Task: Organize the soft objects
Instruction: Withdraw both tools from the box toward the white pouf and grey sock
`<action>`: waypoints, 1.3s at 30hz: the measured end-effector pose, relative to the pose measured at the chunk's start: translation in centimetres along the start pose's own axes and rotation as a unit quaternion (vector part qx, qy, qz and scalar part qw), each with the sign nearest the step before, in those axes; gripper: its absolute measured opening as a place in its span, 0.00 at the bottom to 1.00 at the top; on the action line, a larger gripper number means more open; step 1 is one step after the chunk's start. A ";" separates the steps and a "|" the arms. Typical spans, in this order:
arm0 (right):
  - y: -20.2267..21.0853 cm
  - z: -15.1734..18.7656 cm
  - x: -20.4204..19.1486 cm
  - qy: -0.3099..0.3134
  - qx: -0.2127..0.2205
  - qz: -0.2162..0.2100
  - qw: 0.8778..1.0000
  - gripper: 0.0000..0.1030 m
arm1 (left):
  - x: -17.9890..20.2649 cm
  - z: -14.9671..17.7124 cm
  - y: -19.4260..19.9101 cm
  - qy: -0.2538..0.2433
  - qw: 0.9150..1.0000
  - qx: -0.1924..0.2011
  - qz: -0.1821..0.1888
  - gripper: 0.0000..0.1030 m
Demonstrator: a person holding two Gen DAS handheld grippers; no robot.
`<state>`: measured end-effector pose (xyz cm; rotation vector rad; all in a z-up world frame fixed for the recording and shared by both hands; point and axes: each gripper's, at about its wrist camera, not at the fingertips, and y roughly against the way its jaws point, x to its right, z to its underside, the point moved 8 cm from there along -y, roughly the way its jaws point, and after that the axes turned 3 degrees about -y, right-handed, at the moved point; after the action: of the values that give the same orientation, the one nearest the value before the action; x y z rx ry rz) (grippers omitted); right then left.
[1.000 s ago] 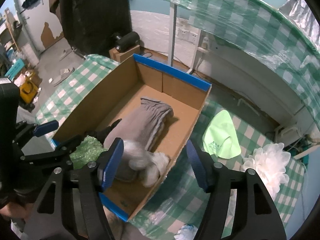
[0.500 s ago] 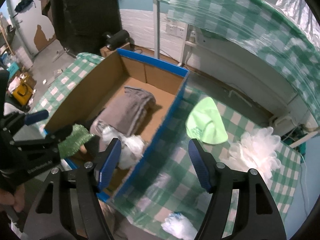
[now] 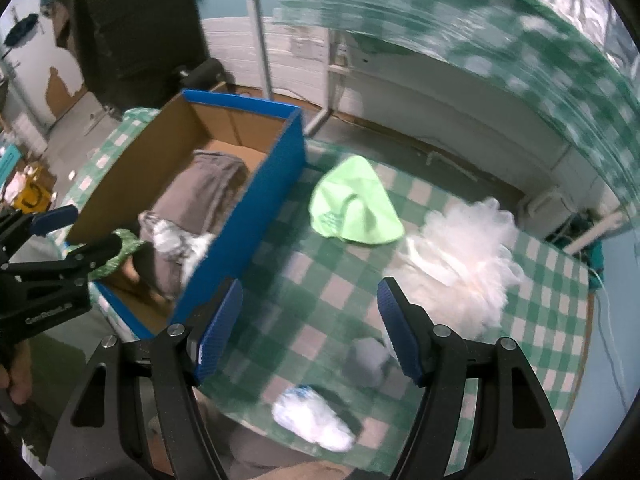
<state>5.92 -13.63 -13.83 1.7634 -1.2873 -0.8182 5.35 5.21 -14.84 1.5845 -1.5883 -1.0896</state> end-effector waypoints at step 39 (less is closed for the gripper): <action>-4.2 7.3 9.3 -0.089 -0.065 -0.011 0.994 0.68 | 13.9 2.3 -4.5 -0.116 0.991 -0.059 0.029 0.71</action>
<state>4.14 -23.40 -21.48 1.6333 -1.2979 -1.0675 4.41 -7.94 -21.46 1.3656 -1.6730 -1.3498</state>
